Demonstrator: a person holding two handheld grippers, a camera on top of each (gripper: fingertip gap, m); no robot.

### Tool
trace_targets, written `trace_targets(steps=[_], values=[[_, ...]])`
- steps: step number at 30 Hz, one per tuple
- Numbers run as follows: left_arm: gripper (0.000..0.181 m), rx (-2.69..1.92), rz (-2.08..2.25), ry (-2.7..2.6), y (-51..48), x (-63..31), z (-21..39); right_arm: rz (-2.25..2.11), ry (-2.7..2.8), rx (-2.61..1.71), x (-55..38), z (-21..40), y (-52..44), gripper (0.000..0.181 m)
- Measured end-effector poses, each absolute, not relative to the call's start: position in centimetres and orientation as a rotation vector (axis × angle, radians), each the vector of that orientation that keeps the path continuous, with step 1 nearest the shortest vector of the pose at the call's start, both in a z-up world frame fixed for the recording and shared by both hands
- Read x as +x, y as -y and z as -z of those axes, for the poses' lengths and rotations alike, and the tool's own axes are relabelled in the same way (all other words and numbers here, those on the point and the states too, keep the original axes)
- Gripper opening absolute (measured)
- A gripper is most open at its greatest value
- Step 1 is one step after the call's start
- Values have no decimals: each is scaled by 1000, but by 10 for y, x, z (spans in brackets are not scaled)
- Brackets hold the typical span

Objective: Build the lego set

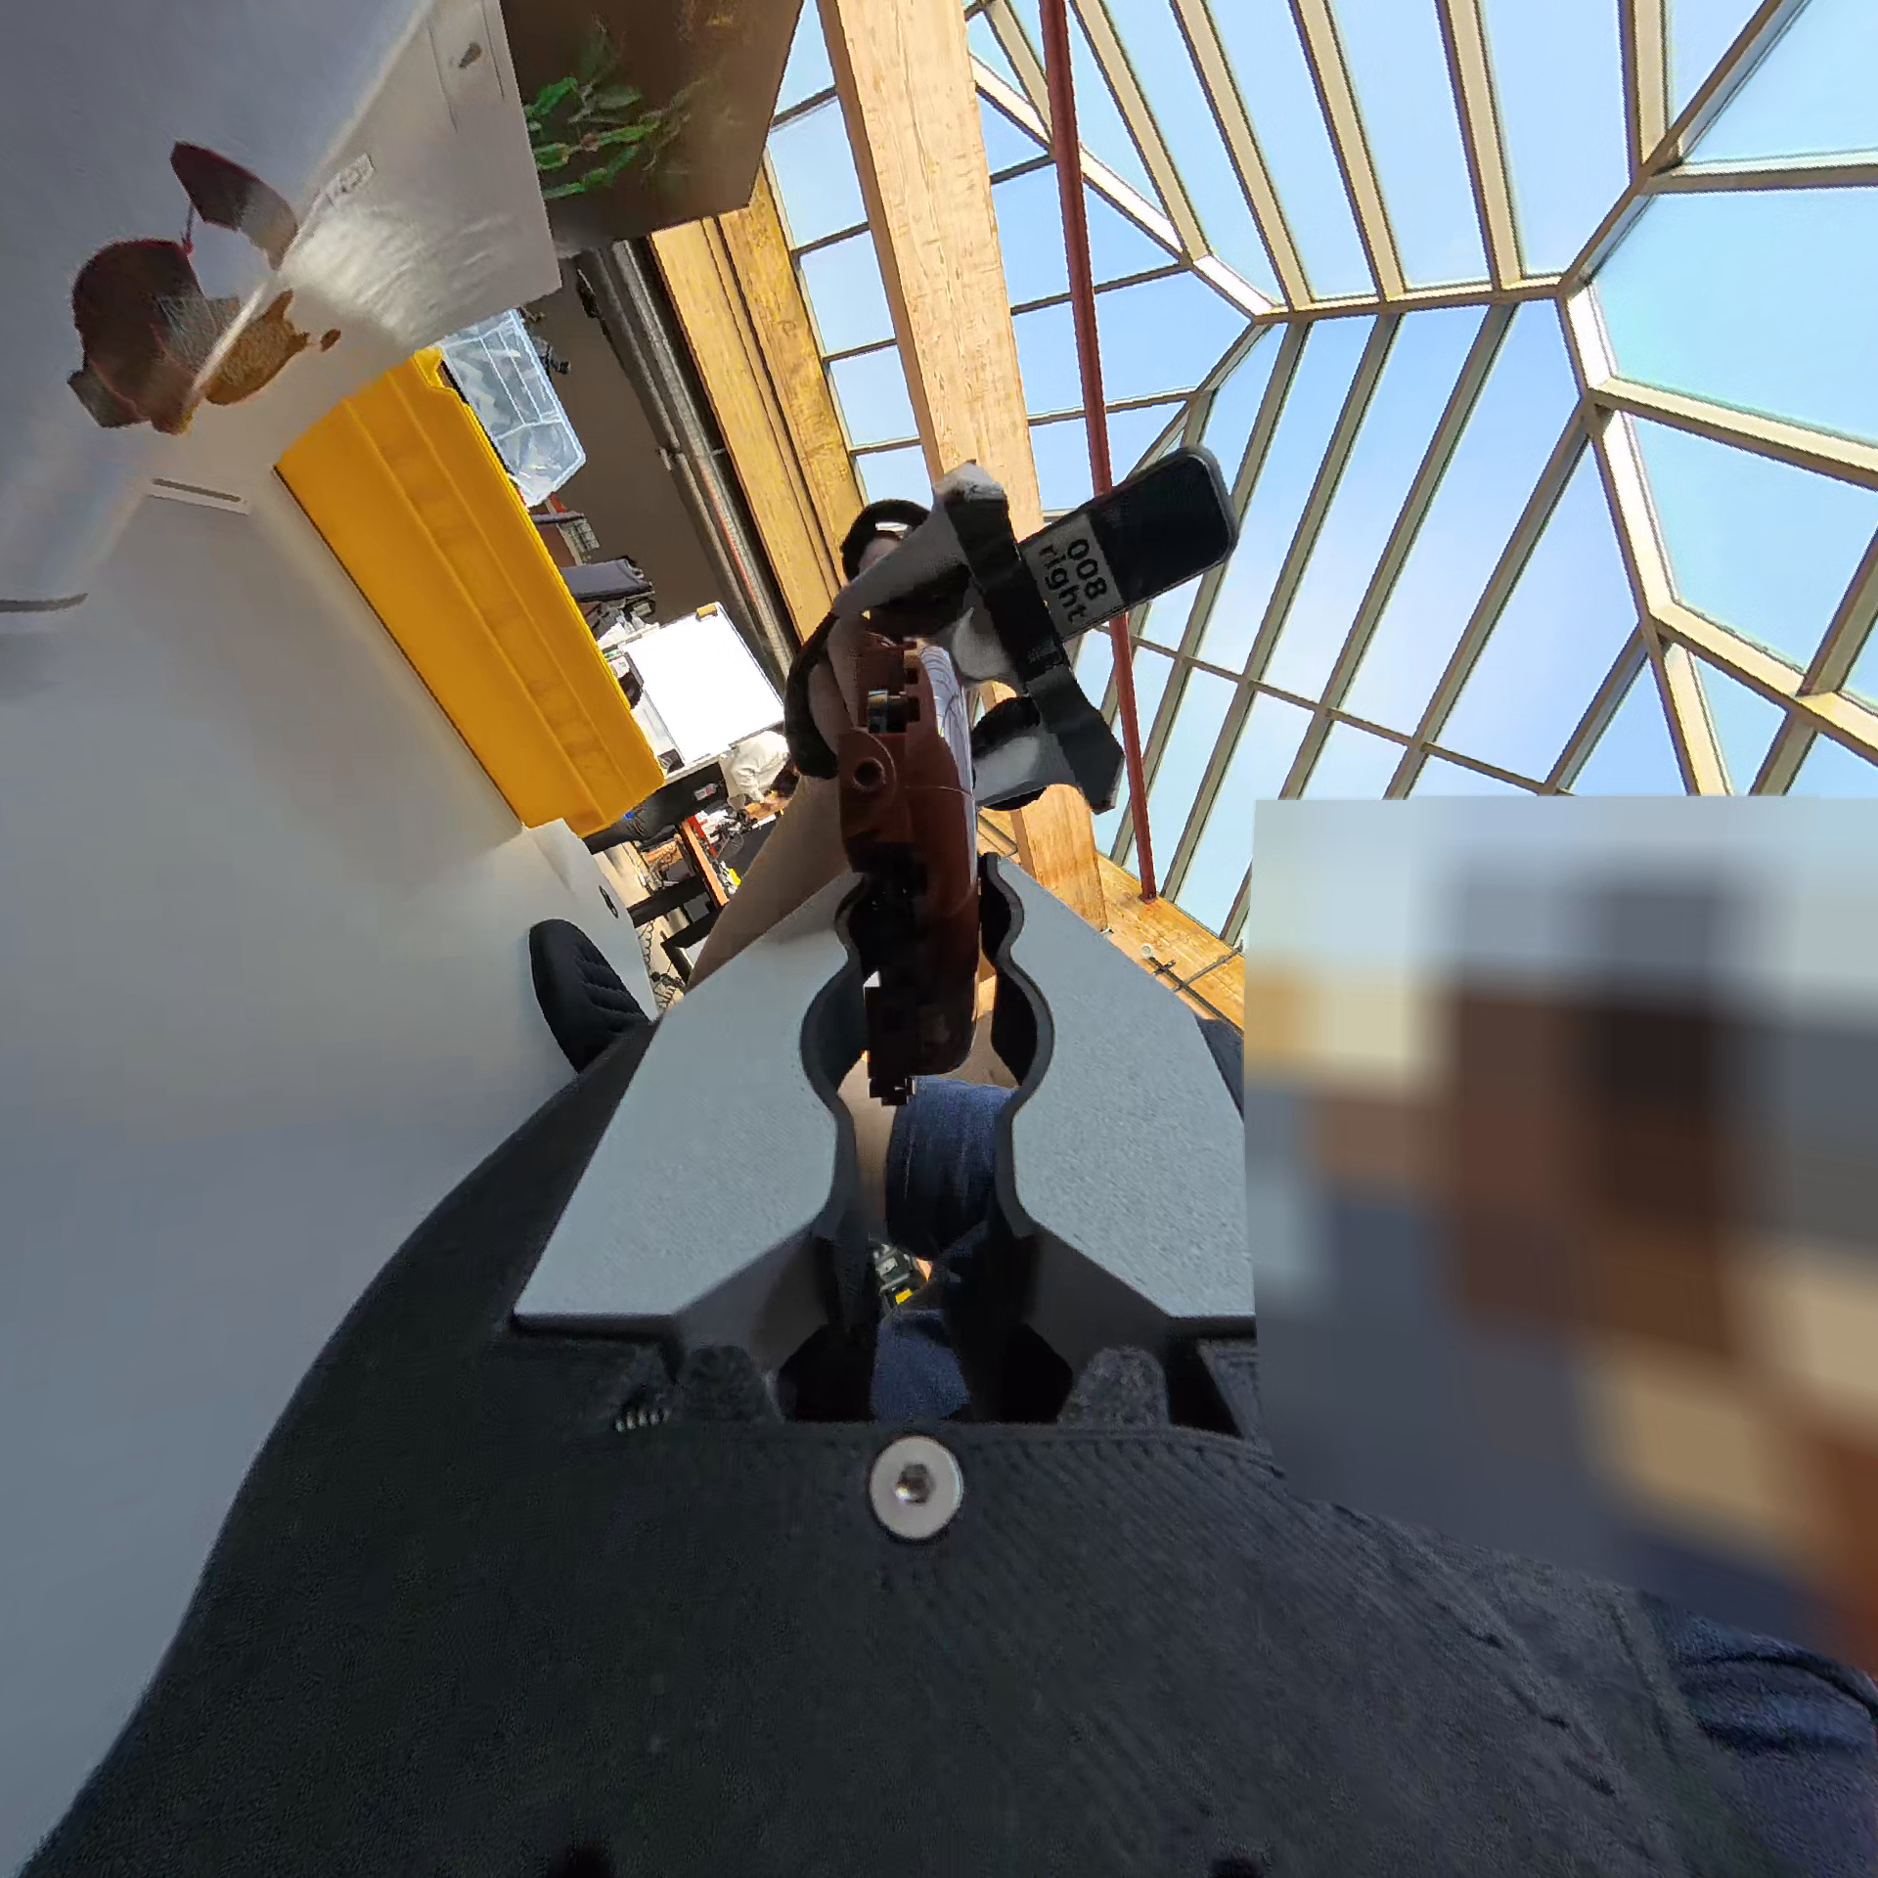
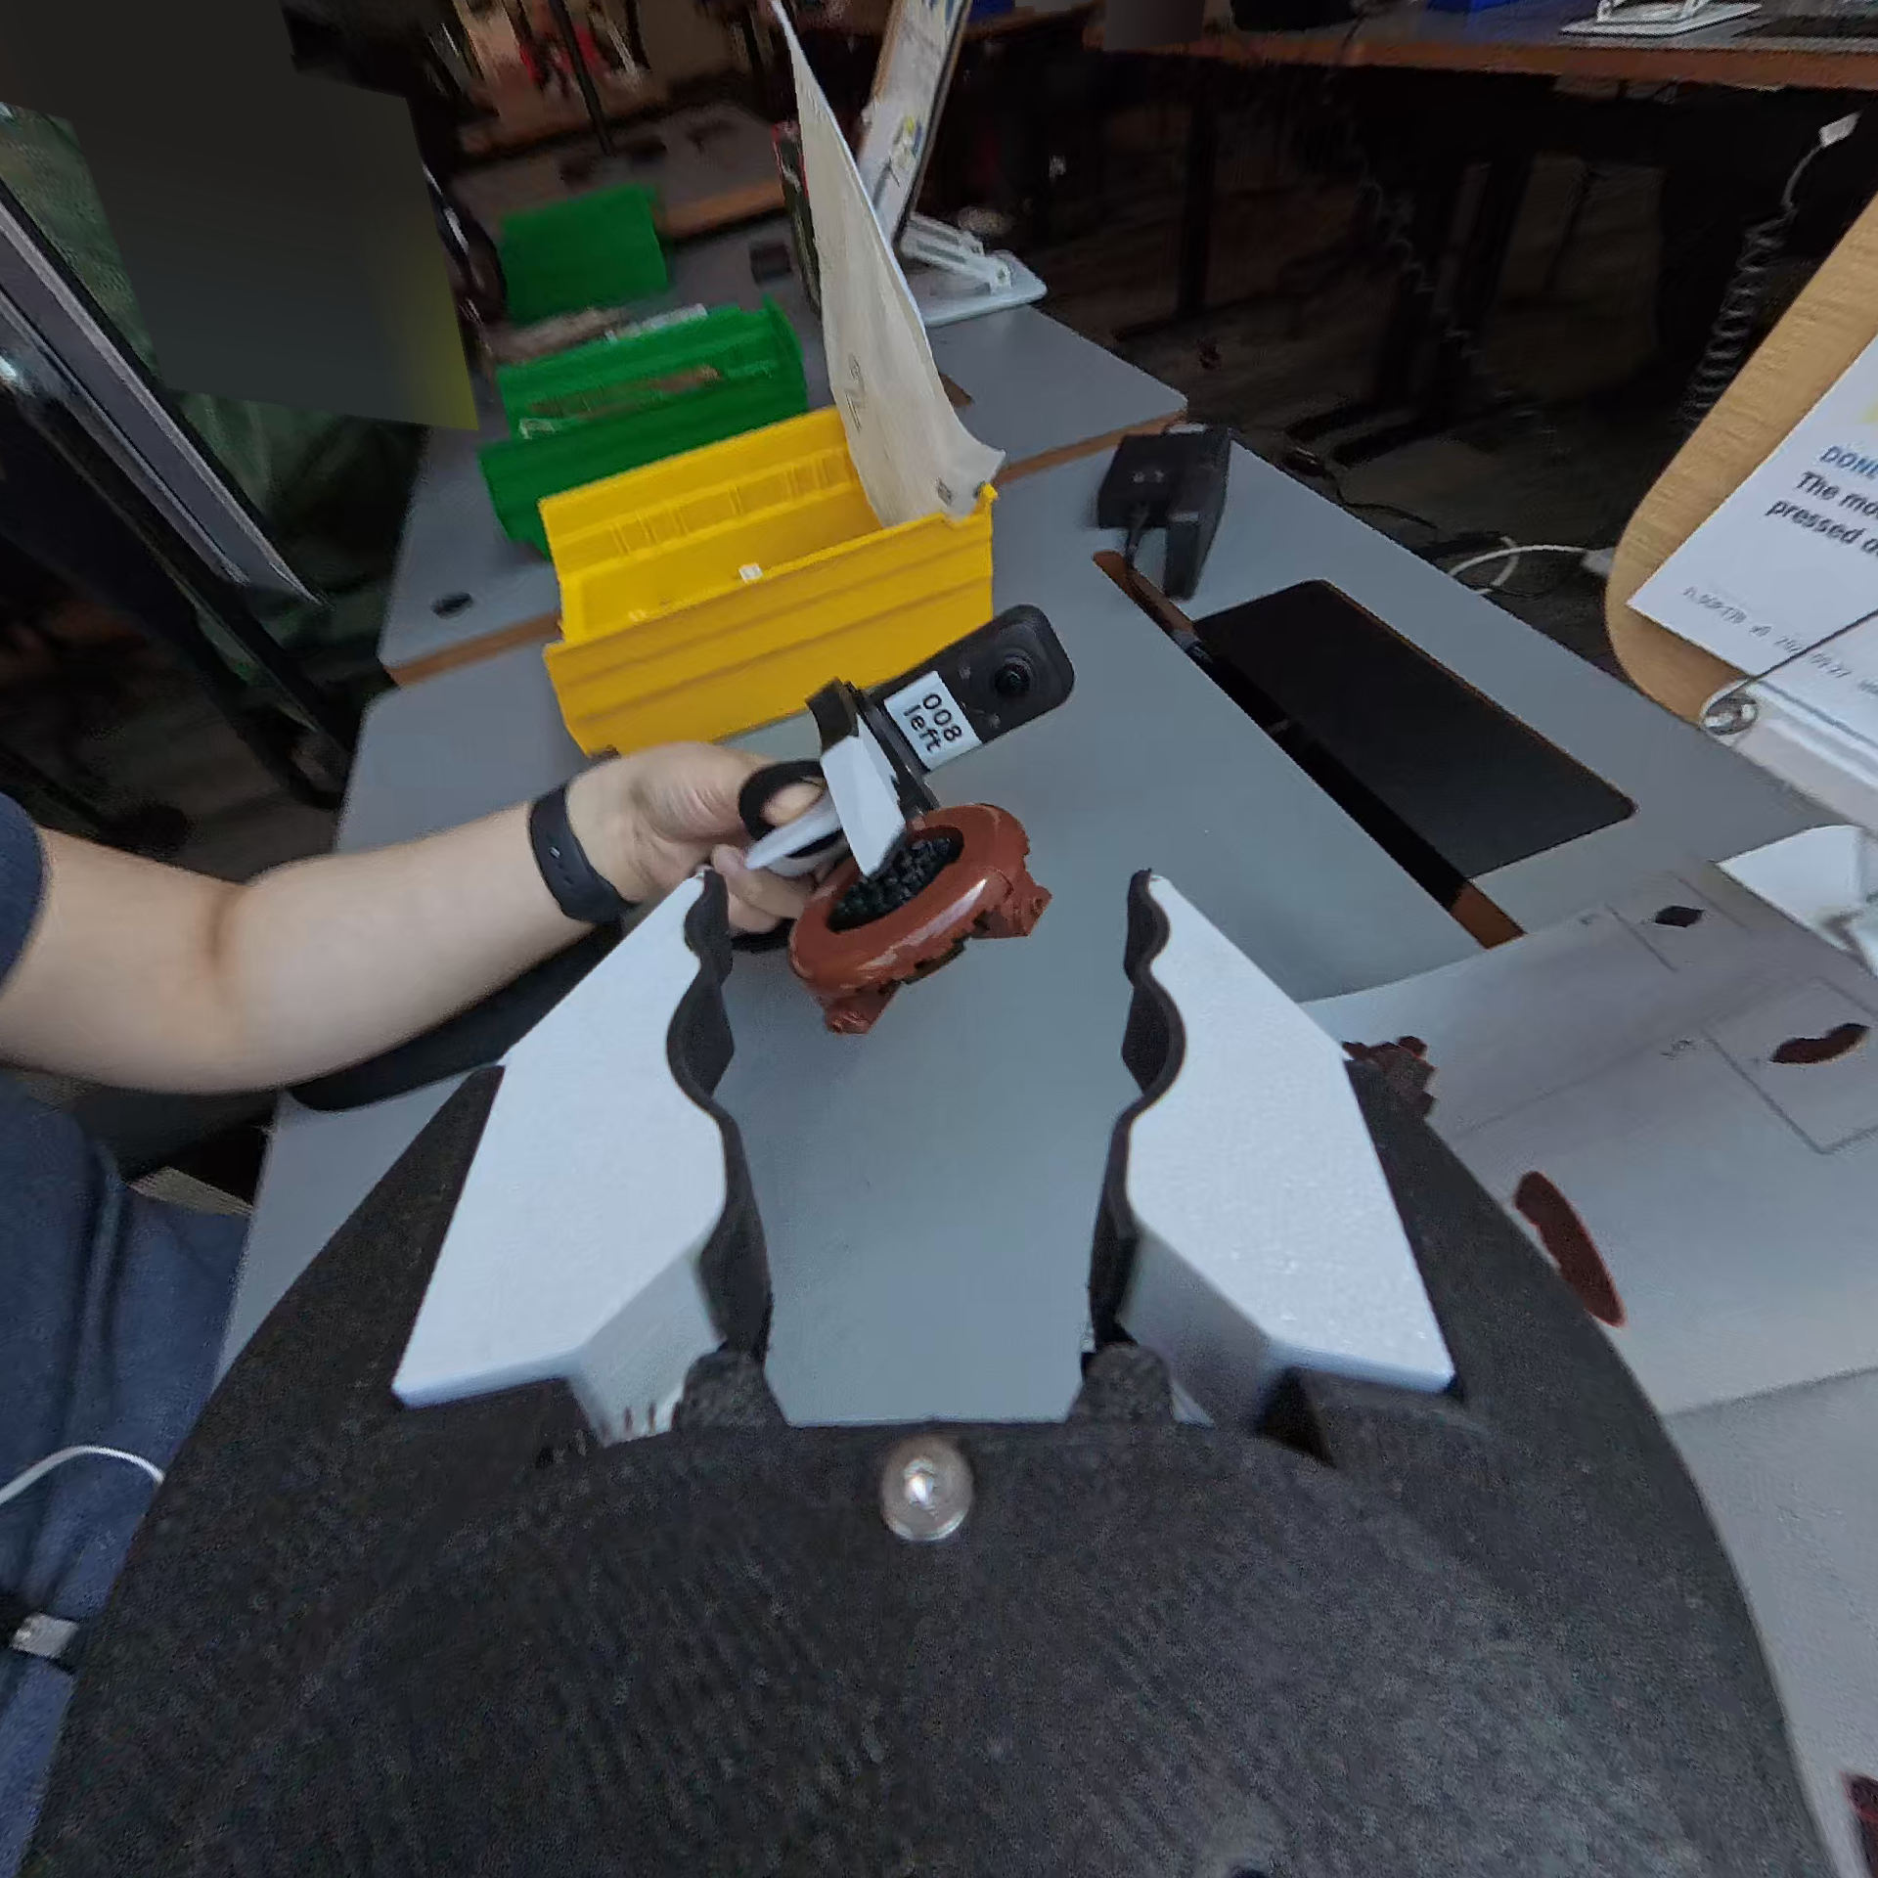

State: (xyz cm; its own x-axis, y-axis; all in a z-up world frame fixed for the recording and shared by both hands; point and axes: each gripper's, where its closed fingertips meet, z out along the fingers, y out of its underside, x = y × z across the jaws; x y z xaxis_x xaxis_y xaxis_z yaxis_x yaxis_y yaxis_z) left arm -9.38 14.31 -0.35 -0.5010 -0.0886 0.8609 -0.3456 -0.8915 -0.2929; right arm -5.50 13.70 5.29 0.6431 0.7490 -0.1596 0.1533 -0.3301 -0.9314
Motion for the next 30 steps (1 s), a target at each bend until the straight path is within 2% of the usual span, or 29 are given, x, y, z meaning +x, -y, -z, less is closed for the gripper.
trace_targets(steps=[1,4,11,16,26,30], values=[[17,1503,-2535,653,-148,-95,3,-849,657,-1811,-55,-57,-138,76],[16,1530,-2632,620,-164,-102,-3,-1109,524,-1813,-55,-50,-145,63],[17,1676,-2745,692,-179,-105,-10,-1341,321,-1928,-75,-10,-164,52],[16,1725,-2756,682,-183,-104,-8,-1420,212,-1893,-78,-3,-172,43],[16,1851,-2713,760,-182,-98,0,-1462,148,-1915,-86,9,-177,44],[16,1855,-2712,768,-181,-97,0,-1479,163,-1926,-88,10,-174,31]])
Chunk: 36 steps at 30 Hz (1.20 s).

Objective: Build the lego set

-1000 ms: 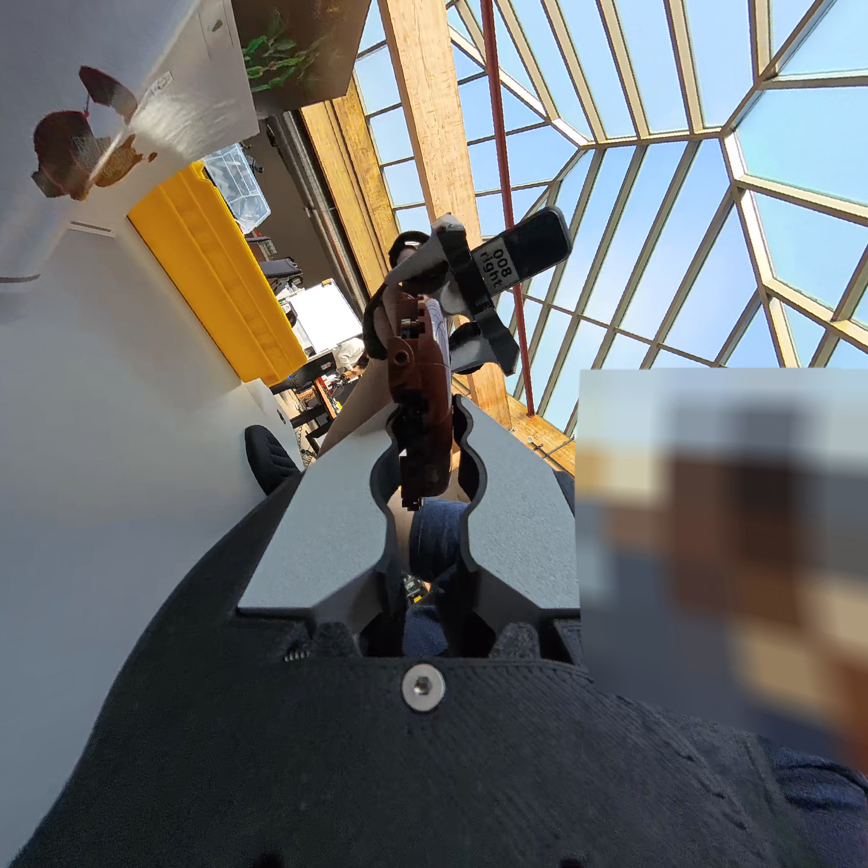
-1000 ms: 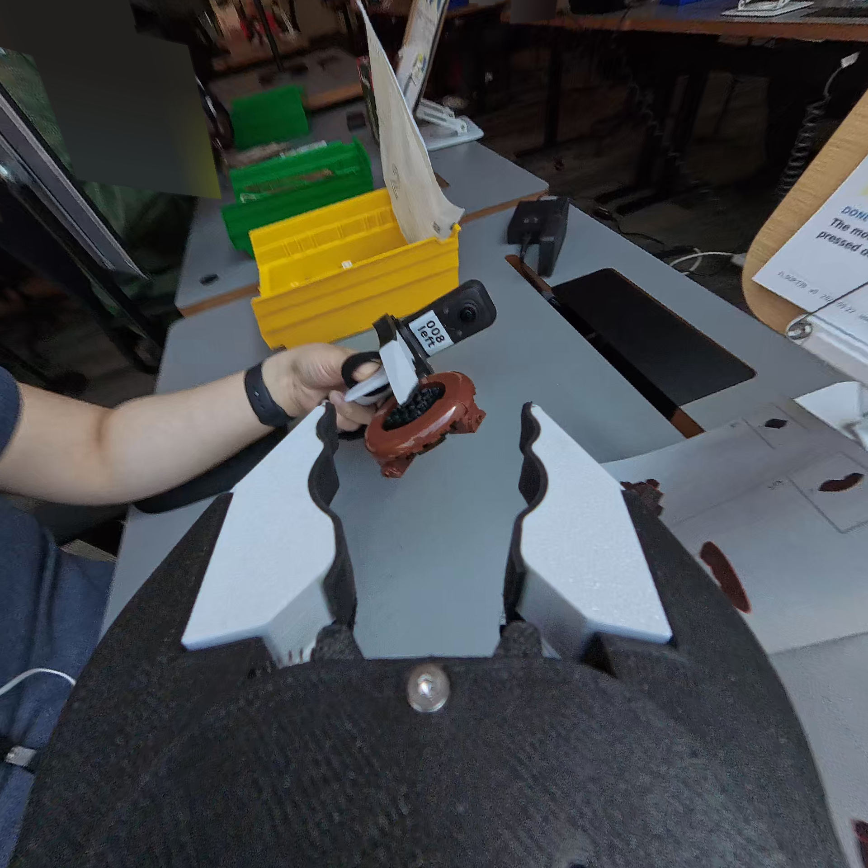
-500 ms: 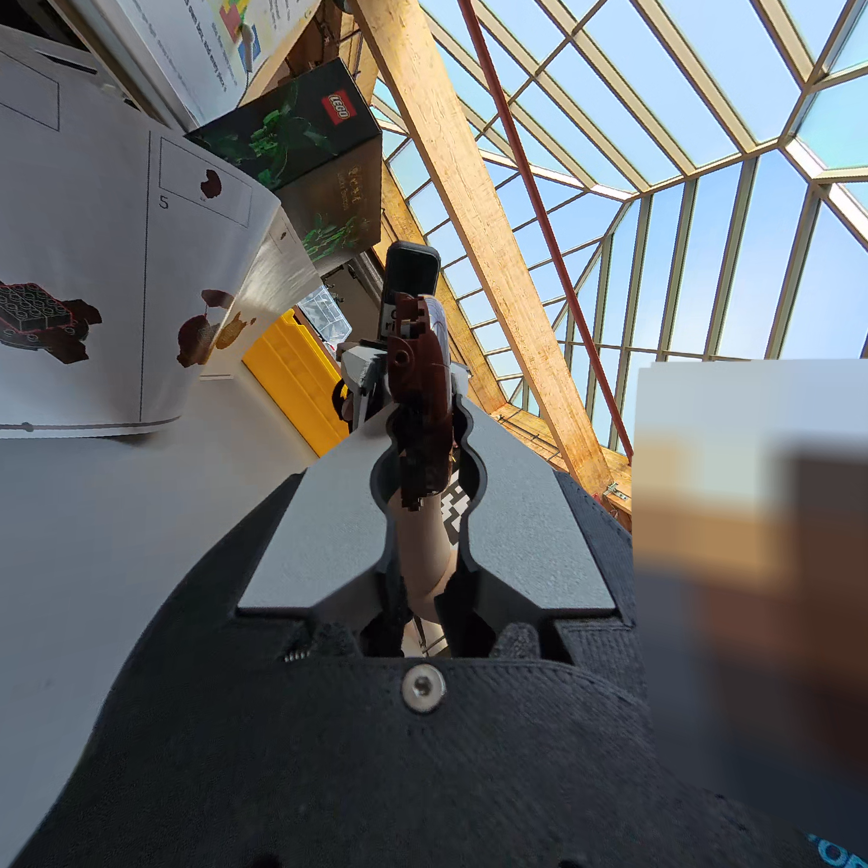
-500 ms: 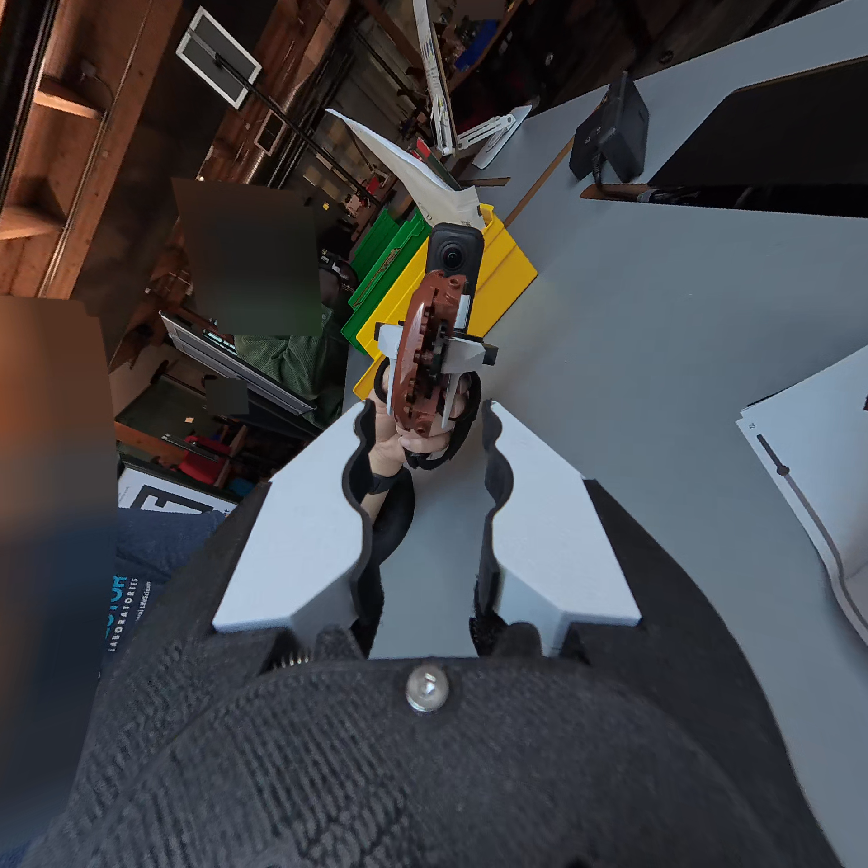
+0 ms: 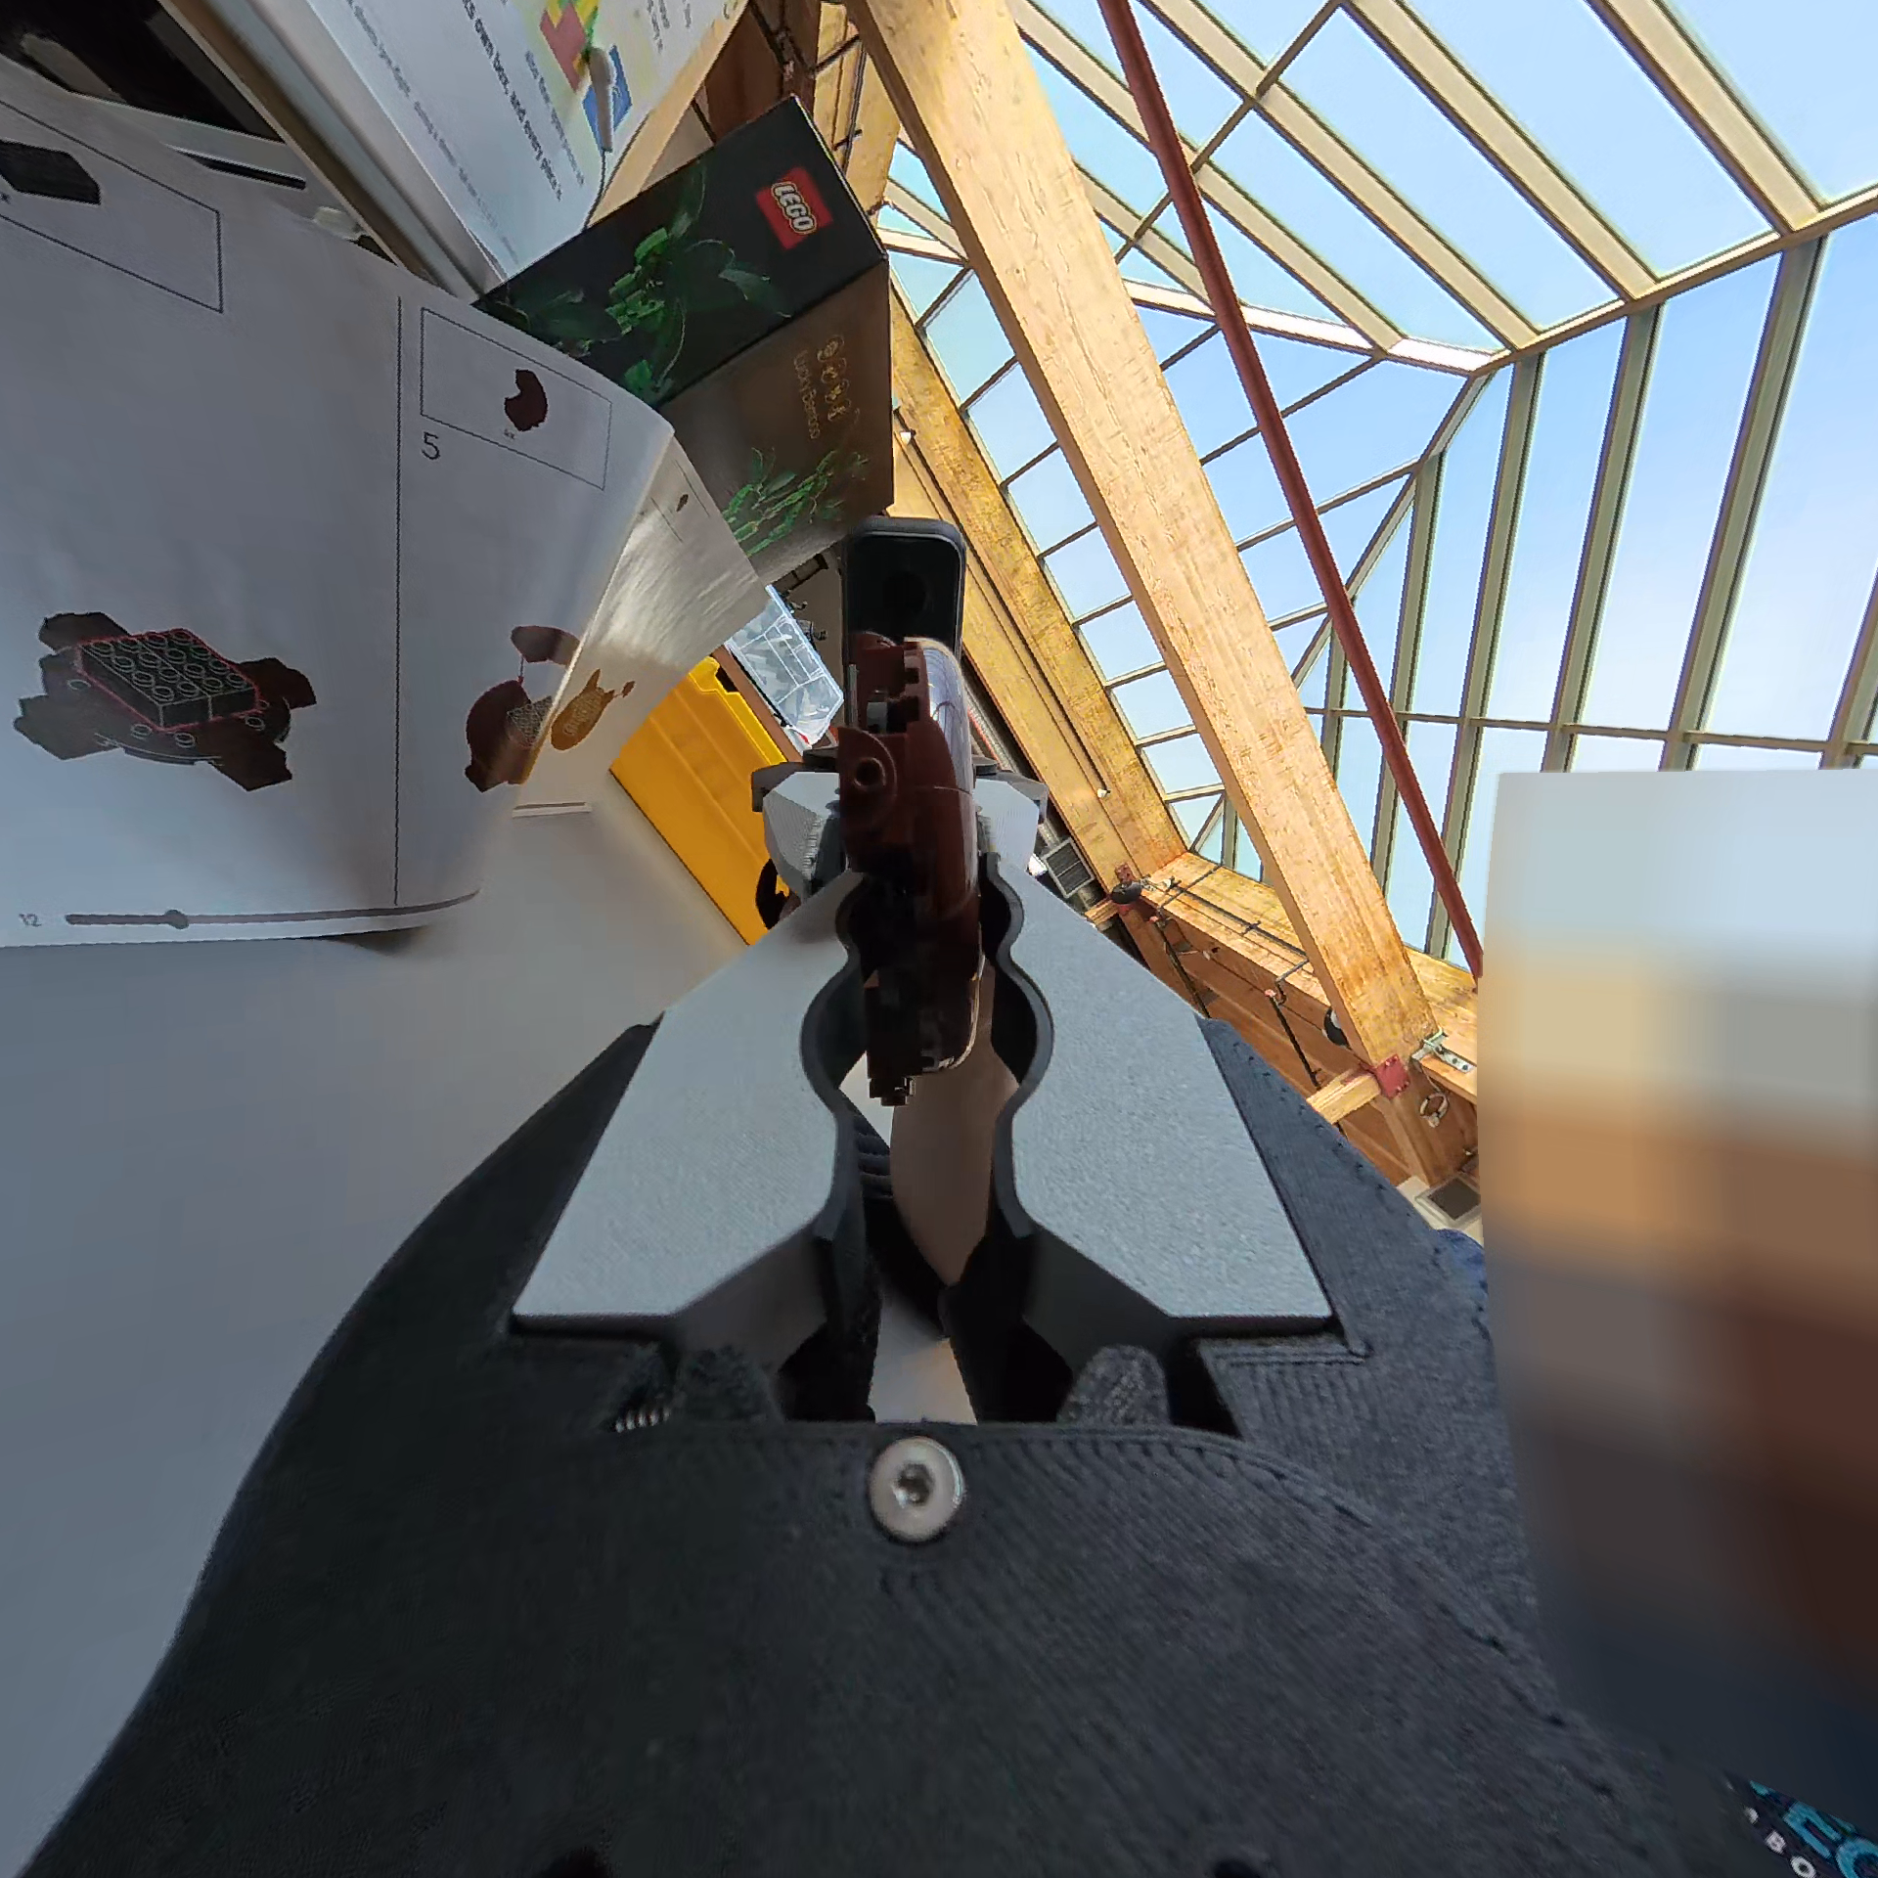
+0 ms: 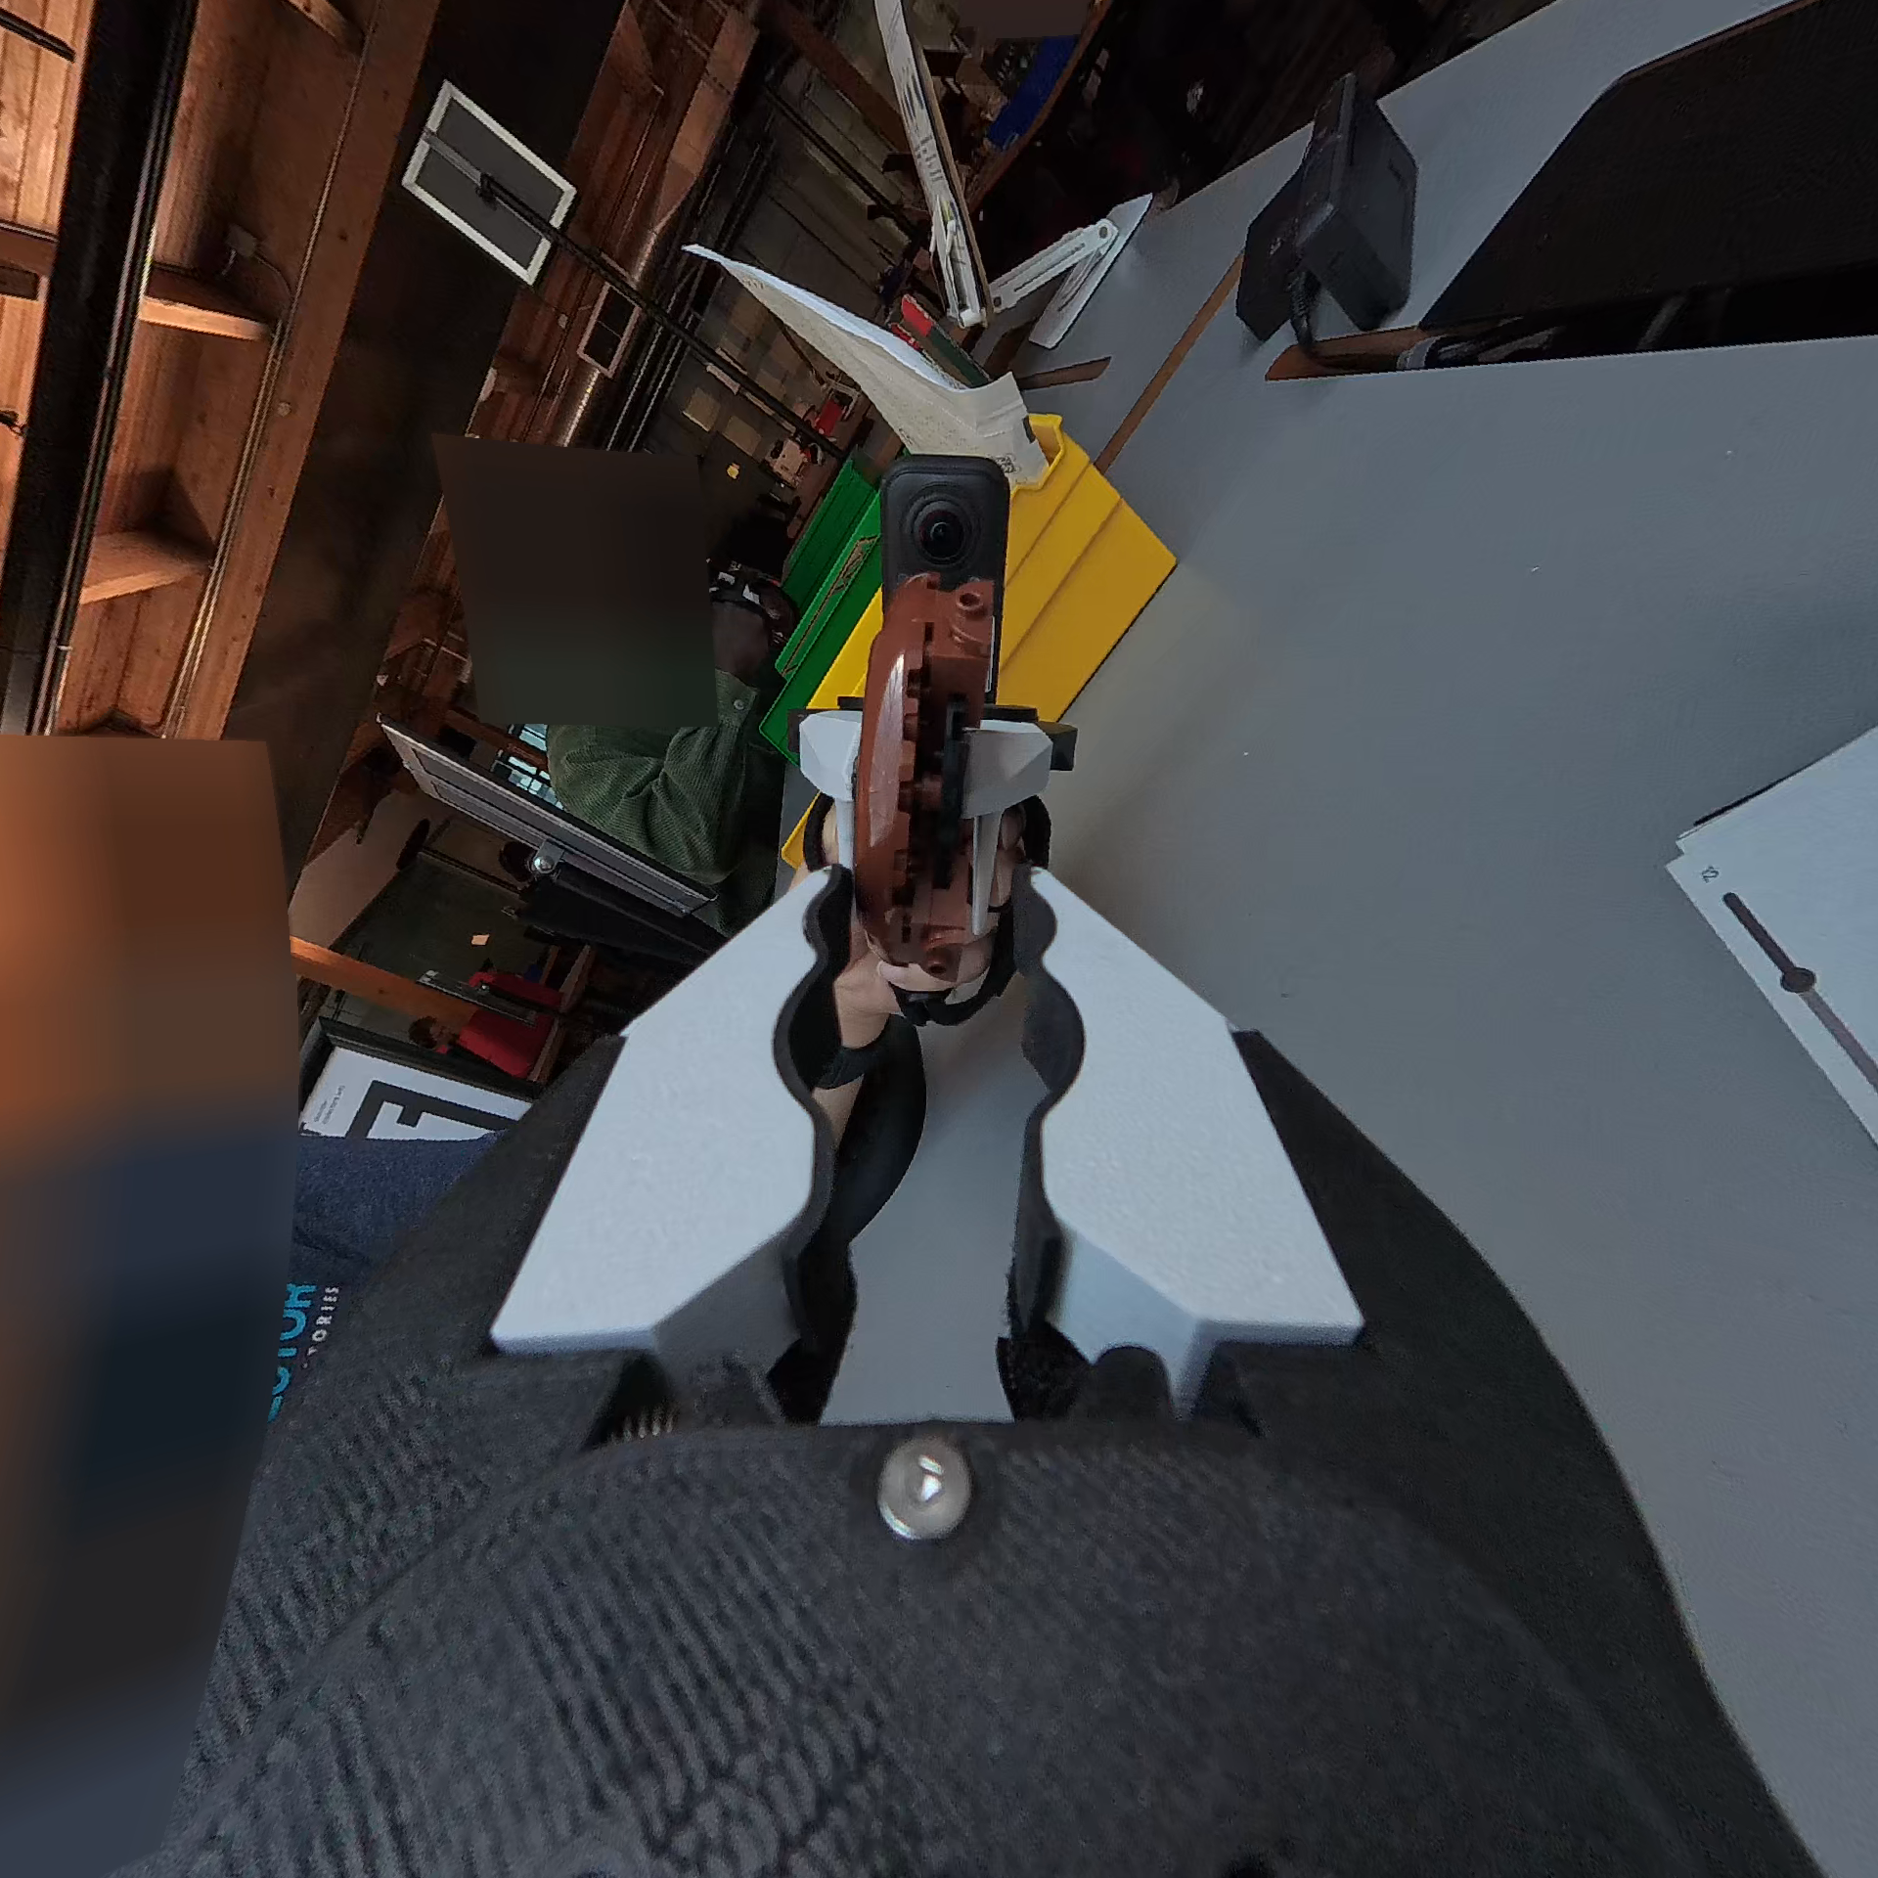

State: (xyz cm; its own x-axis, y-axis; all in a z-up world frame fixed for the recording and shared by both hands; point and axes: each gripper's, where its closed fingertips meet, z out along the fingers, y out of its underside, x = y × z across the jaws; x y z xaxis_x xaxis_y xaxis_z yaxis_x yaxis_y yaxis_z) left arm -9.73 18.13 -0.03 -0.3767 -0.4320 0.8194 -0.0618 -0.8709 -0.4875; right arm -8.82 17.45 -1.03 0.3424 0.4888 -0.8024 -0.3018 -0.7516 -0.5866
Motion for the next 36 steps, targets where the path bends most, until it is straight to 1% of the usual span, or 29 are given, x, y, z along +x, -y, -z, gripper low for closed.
trace_targets(steps=[2,28,32,33,34,35,36], values=[[16,-1601,2340,-664,-181,-97,1,-1500,175,-1911,-89,8,-173,21],[17,-1509,2169,-822,-172,-98,-12,-1532,292,-1815,-91,-4,-165,19],[17,-1486,2184,-841,-170,-100,-15,-1478,385,-1797,-93,-6,-164,19],[16,-1479,2184,-852,-169,-101,-16,-1458,403,-1801,-92,-8,-163,27],[16,-1478,2170,-868,-168,-101,-16,-1425,411,-1815,-91,-8,-164,48],[16,-1475,2147,-889,-167,-101,-15,-1388,422,-1815,-89,-10,-165,65],[16,-1467,2126,-914,-166,-102,-16,-1342,428,-1810,-85,-12,-167,70]])
